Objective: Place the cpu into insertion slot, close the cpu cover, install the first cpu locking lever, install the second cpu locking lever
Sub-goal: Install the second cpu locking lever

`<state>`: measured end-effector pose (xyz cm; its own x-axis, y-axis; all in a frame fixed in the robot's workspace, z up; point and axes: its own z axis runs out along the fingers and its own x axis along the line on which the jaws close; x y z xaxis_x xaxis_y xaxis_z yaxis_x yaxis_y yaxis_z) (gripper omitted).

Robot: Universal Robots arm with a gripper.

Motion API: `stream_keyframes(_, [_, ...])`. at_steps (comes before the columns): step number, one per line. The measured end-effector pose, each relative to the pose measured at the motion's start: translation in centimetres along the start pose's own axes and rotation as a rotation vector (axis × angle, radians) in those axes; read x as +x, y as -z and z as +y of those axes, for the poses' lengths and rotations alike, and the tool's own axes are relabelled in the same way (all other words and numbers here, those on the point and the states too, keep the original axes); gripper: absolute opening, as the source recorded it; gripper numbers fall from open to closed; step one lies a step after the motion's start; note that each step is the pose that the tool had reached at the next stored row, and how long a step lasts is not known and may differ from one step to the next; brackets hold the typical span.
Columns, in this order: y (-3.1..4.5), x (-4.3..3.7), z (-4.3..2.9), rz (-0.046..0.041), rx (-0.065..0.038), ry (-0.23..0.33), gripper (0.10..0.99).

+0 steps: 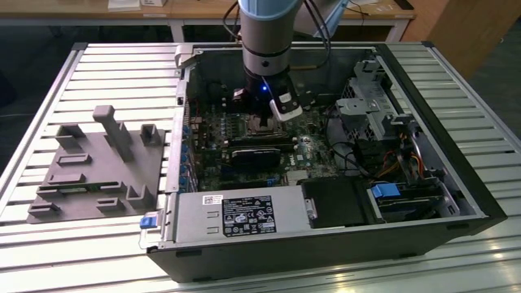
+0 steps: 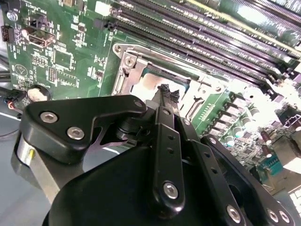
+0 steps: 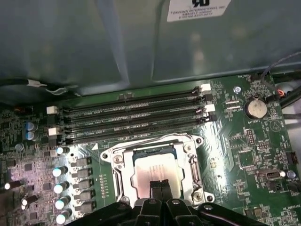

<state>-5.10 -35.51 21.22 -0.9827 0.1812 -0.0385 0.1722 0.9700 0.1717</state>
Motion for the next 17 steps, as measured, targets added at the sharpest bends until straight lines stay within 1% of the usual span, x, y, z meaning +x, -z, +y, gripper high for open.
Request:
stream_keyframes(3, [0.43, -0.01, 0.13, -0.0001, 0.0, 0.0, 0.102])
stream_keyframes(10, [2.09, -0.07, 0.44, -0.0007, 0.0, 0.0, 0.102])
stream_keyframes(16, [2.15, -0.07, 0.46, -0.0011, 0.002, 0.0, 0.102])
stream_keyframes(17, [2.15, -0.06, 0.47, -0.0025, 0.011, 0.001, 0.102])
